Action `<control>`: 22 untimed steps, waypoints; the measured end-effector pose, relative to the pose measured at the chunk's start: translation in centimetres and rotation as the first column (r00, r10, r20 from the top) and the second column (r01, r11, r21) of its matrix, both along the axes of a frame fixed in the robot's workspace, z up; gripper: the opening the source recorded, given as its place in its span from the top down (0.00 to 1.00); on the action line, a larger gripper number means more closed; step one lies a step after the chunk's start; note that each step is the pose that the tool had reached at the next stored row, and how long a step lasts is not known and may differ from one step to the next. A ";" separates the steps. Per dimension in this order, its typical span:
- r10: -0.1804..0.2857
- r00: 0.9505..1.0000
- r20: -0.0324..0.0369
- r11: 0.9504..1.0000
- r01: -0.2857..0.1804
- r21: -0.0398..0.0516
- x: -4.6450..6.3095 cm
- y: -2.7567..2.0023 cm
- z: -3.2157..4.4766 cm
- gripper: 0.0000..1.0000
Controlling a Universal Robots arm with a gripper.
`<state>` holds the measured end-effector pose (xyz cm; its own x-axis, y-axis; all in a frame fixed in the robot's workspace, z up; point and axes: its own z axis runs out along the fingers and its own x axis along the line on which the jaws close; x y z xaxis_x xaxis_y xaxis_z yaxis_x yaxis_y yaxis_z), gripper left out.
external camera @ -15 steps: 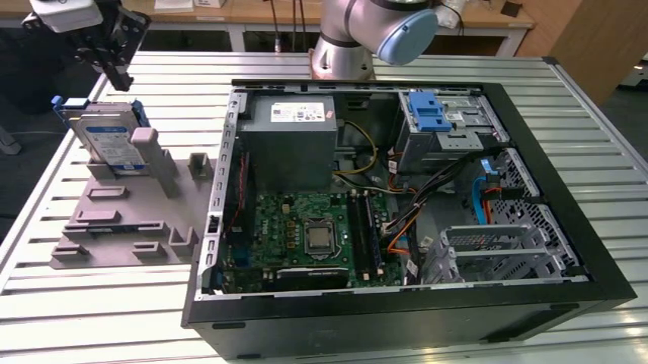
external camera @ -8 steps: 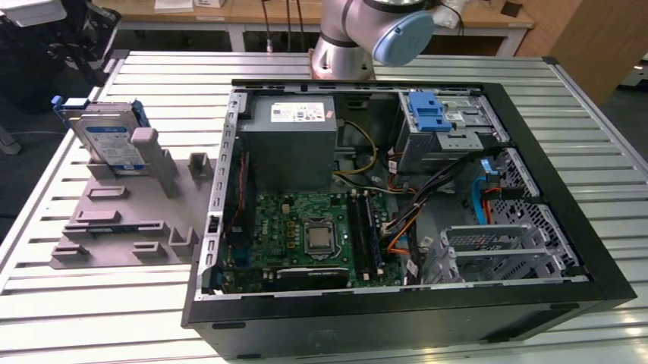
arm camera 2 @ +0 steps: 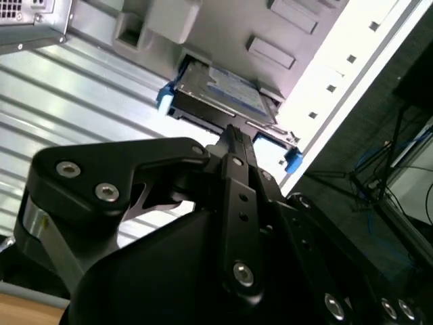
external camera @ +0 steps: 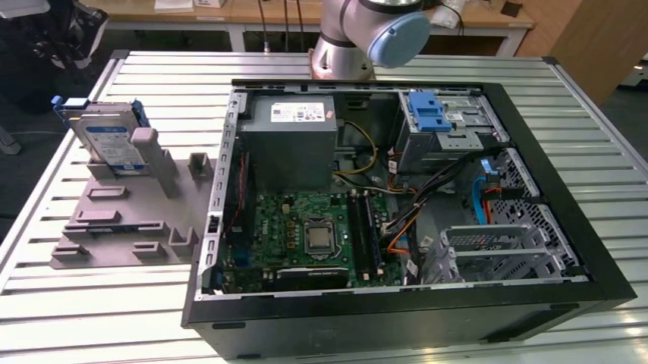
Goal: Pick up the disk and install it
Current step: 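Reach for the disk, then pick up the disk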
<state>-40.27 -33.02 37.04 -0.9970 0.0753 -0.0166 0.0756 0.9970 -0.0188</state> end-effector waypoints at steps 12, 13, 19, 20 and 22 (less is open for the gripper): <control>0.000 1.000 -0.001 1.000 0.000 -0.002 -2.7 0.05 -0.33 0.89; 0.000 1.000 -0.001 1.000 0.000 -0.002 -2.7 0.05 -0.33 0.89; 0.000 1.000 -0.001 1.000 0.000 -0.002 -2.8 0.05 -0.33 0.89; 0.000 1.000 -0.001 1.000 0.000 -0.002 -2.8 0.05 -0.33 0.89; 0.002 1.000 -0.001 1.000 -0.002 -0.002 -2.8 0.05 -0.33 0.89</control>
